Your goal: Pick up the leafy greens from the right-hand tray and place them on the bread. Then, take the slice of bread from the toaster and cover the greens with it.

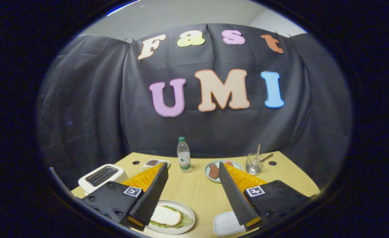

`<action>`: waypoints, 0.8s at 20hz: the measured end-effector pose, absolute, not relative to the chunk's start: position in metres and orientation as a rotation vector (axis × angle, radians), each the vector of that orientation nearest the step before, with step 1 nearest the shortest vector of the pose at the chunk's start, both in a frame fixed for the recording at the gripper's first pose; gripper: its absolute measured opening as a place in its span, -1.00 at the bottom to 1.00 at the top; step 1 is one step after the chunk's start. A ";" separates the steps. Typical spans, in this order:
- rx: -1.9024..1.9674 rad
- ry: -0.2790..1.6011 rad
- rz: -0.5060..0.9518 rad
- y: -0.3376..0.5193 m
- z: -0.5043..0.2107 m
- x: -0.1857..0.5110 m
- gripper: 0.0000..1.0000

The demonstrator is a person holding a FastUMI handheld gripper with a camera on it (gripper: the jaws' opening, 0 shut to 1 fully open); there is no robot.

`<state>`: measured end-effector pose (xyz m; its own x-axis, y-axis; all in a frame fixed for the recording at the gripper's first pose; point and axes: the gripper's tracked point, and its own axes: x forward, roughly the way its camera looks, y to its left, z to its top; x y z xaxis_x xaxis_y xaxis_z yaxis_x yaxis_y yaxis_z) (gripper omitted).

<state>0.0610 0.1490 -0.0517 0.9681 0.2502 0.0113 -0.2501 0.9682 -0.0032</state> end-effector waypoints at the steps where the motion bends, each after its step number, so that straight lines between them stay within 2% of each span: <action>1: 0.015 -0.032 0.257 0.146 -0.045 0.053 0.96; 6: 0.081 -0.084 0.262 0.133 -0.030 0.018 0.95; 16: 0.078 -0.054 0.248 0.101 -0.031 -0.019 0.93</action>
